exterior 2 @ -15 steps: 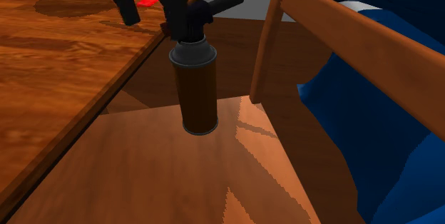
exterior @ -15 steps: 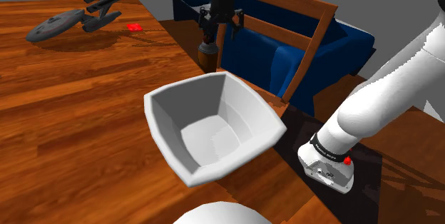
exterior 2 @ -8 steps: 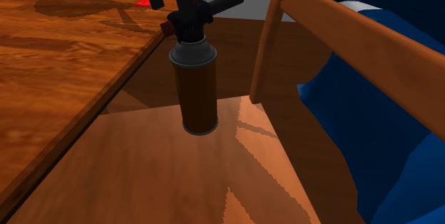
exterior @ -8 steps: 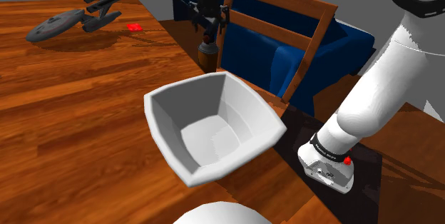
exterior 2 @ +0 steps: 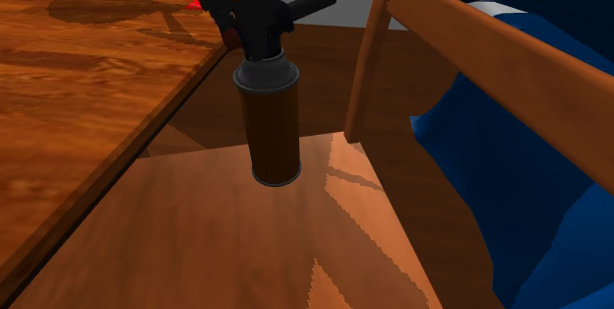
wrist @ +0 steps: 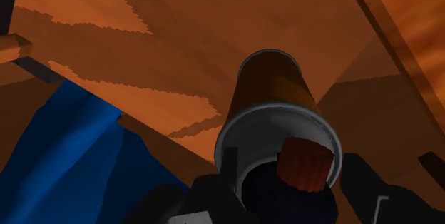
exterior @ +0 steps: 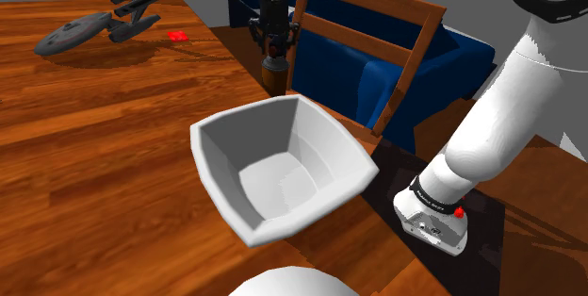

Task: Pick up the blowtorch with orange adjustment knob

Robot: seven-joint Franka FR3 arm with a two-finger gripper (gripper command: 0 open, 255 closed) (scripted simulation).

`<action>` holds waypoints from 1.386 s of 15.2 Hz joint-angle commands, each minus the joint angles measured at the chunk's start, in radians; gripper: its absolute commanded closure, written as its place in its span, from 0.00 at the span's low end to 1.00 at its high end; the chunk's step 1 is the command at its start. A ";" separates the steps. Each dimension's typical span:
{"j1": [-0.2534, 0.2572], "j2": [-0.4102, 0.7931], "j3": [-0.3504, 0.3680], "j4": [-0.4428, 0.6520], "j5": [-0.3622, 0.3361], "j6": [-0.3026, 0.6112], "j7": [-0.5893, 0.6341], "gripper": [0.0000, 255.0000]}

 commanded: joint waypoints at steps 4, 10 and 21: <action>0.000 0.001 0.000 0.000 -0.001 0.002 0.001 1.00; 0.000 -0.002 0.000 0.008 0.001 -0.010 -0.001 1.00; 0.003 -0.007 0.003 0.150 0.009 -0.155 -0.021 1.00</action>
